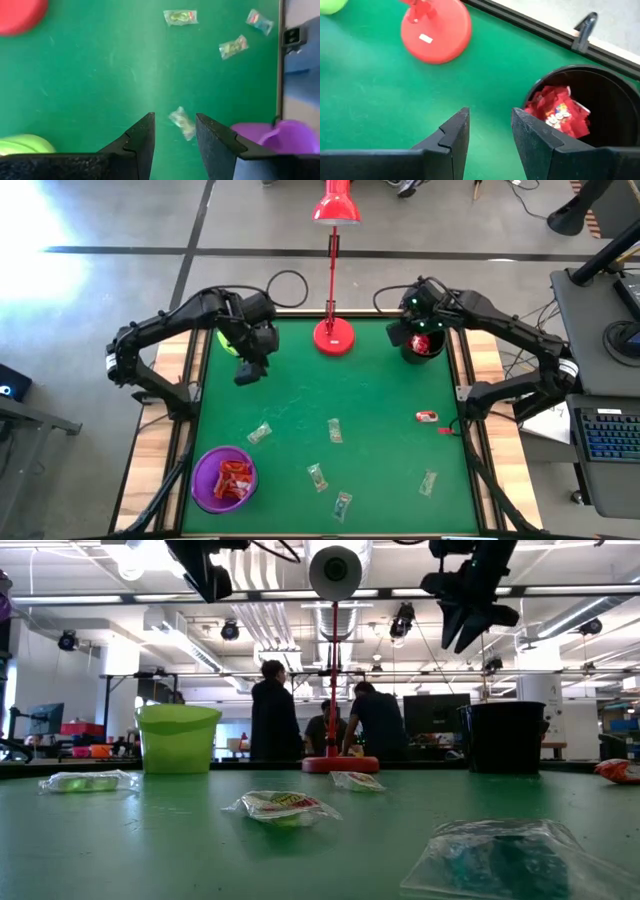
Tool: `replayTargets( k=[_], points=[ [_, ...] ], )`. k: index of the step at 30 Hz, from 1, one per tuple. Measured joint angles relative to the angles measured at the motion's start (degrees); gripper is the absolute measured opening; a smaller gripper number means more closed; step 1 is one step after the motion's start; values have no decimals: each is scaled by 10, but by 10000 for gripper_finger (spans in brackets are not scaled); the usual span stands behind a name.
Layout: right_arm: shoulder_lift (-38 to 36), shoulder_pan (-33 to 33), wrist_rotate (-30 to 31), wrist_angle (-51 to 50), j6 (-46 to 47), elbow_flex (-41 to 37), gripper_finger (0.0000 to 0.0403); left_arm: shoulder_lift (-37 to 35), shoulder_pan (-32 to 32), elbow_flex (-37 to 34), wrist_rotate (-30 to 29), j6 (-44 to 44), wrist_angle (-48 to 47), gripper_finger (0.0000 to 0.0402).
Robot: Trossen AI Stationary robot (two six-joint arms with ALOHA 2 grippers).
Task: Sort candy
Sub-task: Put the transparent candy into the green bucket
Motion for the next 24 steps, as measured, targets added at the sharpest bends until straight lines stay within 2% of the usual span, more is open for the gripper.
replayTargets(
  k=[6, 10, 16, 21, 24],
  points=[
    [0, 38, -16, -12, 0, 13, 137, 5, -9, 0, -79, 73, 38, 123],
    [0, 62, -19, -35, 17, 27, 137, 6, -26, -1, -83, 109, 60, 123],
    [0, 78, -20, -44, 15, 36, 137, 6, -98, -19, -88, 126, 130, 123],
    [-1, 80, -20, -67, 15, 37, 137, 6, -163, -46, -157, 124, 178, 123],
    [-1, 86, -20, -86, 12, 37, 137, 6, -192, -62, -147, 114, 195, 123]
  ],
)
